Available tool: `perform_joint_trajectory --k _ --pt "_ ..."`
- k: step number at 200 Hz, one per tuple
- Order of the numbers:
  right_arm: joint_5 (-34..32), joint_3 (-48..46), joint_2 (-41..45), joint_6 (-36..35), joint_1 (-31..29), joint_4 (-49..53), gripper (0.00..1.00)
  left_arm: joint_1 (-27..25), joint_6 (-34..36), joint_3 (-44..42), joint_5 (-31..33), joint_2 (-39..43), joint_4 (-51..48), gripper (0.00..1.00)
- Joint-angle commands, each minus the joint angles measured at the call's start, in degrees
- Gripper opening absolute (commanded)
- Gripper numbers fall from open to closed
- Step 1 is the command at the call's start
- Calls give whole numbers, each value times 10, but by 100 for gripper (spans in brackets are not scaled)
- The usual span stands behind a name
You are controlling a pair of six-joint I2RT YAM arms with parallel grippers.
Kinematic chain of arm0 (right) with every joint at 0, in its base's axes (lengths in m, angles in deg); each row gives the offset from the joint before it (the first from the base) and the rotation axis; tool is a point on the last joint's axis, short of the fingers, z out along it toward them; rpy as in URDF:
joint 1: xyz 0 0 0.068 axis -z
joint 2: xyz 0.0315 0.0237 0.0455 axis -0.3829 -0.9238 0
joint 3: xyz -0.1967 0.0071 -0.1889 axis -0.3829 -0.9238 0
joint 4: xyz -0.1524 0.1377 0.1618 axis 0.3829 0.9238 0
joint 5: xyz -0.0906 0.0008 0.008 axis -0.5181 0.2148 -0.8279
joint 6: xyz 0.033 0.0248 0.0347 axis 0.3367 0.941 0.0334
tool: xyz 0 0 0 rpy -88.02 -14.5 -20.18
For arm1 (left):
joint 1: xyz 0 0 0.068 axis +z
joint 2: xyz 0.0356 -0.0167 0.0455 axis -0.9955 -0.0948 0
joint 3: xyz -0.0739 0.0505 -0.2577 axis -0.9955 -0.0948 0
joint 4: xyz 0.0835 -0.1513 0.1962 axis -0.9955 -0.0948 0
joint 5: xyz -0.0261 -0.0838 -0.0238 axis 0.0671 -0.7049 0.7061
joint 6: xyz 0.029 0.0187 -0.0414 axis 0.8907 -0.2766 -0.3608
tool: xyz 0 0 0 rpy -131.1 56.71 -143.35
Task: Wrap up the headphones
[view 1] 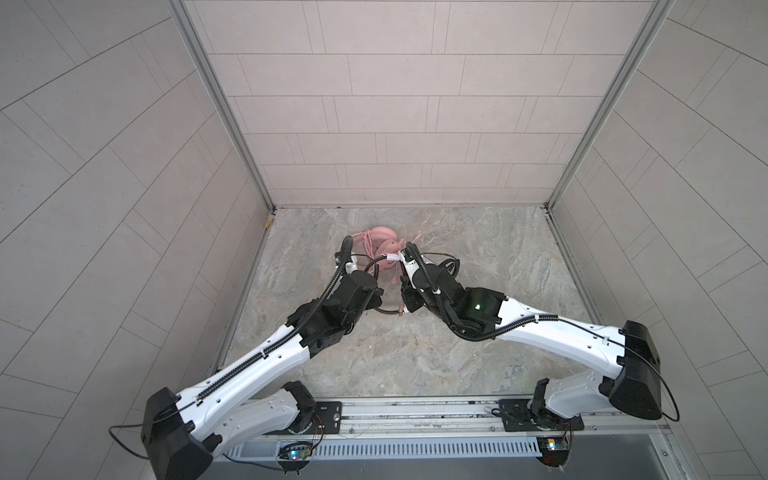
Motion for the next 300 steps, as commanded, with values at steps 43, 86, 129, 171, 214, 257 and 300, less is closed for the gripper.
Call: perform_joint_trajectory --k 43,86,129,171,214,257,300 --pt "-134 -9 -3 -14 15 119 17 -6 -29 49 -18 4 41 0" --pt "-231 1 -10 -24 15 164 18 -6 -28 61 -20 -15 43 0" --pt "-170 -39 35 -22 16 113 24 -6 -22 73 -23 -48 62 0" --pt "-85 -78 96 -21 17 84 55 -6 -13 100 -15 -100 78 0" --pt "-21 -146 202 -3 22 77 61 -4 -6 144 23 -164 78 0" --pt "21 -212 306 30 35 105 61 -1 -9 223 37 -275 73 0" --pt "16 -273 403 54 71 161 62 -1 -25 302 25 -400 98 0"
